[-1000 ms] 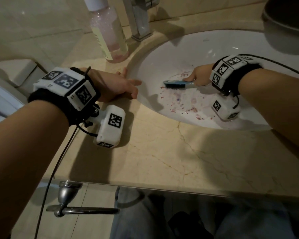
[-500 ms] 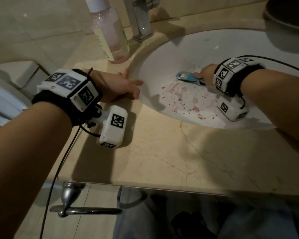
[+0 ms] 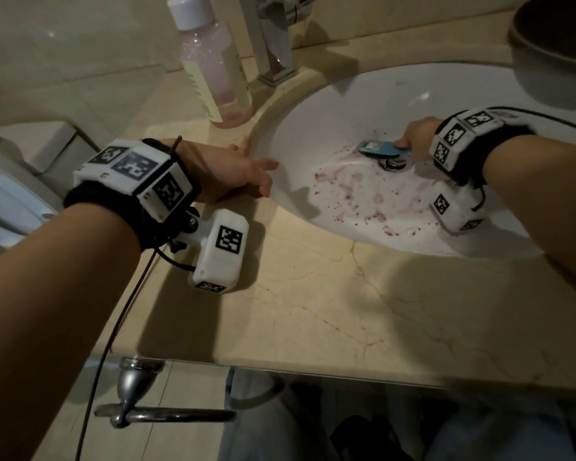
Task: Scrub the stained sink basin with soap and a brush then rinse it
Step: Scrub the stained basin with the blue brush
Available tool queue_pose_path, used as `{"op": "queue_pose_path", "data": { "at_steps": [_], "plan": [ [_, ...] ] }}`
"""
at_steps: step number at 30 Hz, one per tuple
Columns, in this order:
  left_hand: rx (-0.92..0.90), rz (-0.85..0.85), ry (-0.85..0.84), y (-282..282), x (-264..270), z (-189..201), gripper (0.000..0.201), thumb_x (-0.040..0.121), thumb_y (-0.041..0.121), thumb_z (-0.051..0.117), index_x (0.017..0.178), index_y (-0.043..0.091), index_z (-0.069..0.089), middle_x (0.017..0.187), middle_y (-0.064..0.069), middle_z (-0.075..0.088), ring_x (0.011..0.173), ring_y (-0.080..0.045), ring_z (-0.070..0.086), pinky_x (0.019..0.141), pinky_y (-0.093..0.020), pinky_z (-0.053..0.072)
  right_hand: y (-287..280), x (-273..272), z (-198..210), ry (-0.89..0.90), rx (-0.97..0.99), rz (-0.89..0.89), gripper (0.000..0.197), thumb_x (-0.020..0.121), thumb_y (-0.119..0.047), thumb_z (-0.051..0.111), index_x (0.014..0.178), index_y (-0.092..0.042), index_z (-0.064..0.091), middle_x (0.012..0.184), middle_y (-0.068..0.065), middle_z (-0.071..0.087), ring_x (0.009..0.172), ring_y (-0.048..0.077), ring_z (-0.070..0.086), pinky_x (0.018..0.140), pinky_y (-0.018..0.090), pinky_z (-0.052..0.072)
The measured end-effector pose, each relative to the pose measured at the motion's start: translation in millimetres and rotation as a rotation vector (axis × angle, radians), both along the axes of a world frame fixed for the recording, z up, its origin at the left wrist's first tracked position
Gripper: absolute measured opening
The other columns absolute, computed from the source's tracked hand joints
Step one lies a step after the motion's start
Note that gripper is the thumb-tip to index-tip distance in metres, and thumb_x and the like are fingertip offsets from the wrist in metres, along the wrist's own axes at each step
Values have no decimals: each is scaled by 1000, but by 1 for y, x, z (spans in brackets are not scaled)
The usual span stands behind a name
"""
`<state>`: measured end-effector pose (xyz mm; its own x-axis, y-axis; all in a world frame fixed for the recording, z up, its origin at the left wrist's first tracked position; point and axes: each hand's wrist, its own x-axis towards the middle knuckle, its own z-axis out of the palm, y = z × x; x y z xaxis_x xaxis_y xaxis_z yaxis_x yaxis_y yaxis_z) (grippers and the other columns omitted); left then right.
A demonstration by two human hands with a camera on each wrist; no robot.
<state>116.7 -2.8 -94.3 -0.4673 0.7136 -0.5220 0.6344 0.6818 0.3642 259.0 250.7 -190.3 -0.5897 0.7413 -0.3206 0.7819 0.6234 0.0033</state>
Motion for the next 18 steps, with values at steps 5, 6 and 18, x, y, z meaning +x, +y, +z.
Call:
{"op": "queue_pose_path", "data": {
  "at_steps": [5,6,18],
  "plan": [
    [8,4,1,-1,3,1,66,87,9,49,146,32,29,157,1,-21,145,-21,-18,117,-42,-2,-25,-20,-13,-43,59,213,38,98,-16,46,135,-8,46,121,21,56,94,31,57,84,32,43],
    [11,8,-4,-1,3,1,66,87,8,49,146,32,29,157,1,-21,145,-21,-18,117,-42,-2,-28,-23,-12,-24,20,210,34,98,-19,48,129,-6,51,115,20,57,85,28,54,80,31,41],
    [11,29,-10,-2,7,3,66,88,9,47,147,31,27,157,2,-21,145,-20,-18,117,-40,0,-7,3,1,-140,-12,97,35,99,-15,47,131,-4,45,124,21,55,79,24,47,71,17,41]
  ]
}}
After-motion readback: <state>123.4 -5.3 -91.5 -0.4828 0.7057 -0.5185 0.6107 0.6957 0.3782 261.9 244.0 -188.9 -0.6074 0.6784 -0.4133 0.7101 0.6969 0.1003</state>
